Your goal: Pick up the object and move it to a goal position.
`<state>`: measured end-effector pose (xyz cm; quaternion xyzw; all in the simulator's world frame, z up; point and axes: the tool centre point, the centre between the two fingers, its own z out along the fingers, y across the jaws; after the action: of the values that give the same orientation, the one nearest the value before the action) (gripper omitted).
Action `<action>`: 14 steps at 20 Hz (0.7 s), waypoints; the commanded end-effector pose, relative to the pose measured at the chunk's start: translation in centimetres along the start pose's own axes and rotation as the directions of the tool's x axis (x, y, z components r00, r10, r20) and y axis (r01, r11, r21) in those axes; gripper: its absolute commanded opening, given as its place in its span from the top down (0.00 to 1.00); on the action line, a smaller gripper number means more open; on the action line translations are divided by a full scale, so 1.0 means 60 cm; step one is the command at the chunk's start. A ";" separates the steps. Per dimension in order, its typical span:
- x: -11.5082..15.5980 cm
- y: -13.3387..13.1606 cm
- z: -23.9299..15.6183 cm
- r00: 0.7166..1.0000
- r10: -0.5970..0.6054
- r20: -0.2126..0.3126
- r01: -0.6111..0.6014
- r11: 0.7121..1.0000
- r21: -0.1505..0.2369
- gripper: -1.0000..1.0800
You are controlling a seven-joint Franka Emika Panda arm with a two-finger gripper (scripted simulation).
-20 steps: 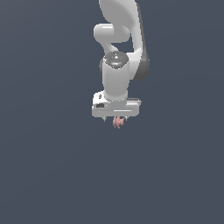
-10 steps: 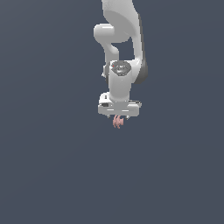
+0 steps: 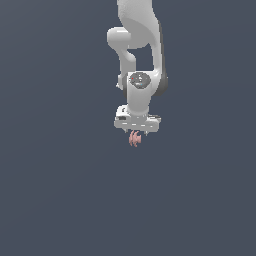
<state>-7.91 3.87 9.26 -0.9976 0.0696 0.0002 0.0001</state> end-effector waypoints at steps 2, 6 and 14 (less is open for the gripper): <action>0.000 0.000 0.001 1.000 0.000 0.000 0.000 1.000 0.000 0.04; -0.001 0.000 0.014 1.000 0.001 0.000 -0.001 1.000 0.000 0.04; -0.003 0.000 0.073 1.000 0.003 0.000 -0.003 1.000 0.000 0.04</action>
<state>-8.12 3.87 5.47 -0.9975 0.0709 0.0004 0.0000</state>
